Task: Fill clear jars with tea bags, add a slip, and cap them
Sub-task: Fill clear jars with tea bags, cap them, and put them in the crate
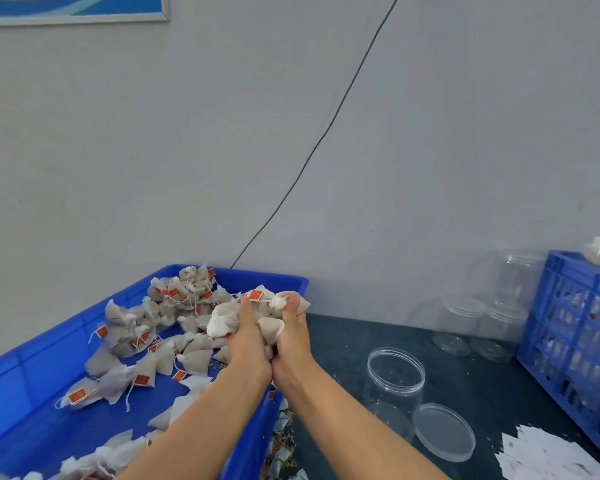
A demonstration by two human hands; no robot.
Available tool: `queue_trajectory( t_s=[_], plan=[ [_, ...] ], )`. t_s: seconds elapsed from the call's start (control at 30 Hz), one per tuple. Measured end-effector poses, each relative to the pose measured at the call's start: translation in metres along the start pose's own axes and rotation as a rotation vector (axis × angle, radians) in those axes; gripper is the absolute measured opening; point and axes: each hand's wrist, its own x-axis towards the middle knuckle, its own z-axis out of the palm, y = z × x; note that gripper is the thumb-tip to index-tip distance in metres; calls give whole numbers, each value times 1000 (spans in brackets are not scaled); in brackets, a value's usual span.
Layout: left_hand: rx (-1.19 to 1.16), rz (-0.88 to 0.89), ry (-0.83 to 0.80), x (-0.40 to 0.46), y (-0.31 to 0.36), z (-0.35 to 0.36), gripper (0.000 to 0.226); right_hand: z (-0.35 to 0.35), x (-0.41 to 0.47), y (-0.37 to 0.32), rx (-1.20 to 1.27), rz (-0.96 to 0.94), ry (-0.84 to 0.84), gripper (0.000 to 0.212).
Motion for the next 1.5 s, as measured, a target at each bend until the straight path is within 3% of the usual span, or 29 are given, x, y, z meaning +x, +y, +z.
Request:
queue_trajectory(
  t_s=[0.13, 0.3, 0.43, 0.53, 0.67, 0.8, 1.03, 1.23, 1.37, 1.5],
  plan=[
    [-192, -9, 16, -7, -5, 14, 42, -6, 3, -17, 16, 52, 6, 54],
    [-184, -29, 64, -2, -19, 16, 43, -18, 4, -16, -68, 32, 32, 66],
    [-208, -75, 117, -3, -16, 11, 41, -17, 4, -15, -178, -122, 90, 49],
    [-285, -133, 61, -2, -14, 9, 43, -21, 7, -29, -177, -184, 49, 42],
    [-221, -123, 9, 4, -10, 5, 36, -46, 14, -65, -305, -287, 42, 28],
    [-253, -151, 44, 14, 3, 0, 45, -82, 11, -105, -340, -217, 17, 8],
    [163, 18, 354, 46, 12, -32, 53, -142, 2, -143, -486, -125, 71, 21],
    [384, 79, 442, 64, 10, -58, 52, -165, -8, -143, -718, -200, 87, 14],
    [443, 216, 368, 57, 8, -49, 46, -173, -8, -142, -968, -311, 81, 20],
    [411, 340, 151, 34, 7, -26, 26, -179, -5, -141, -1155, -371, 52, 18]
  ],
)
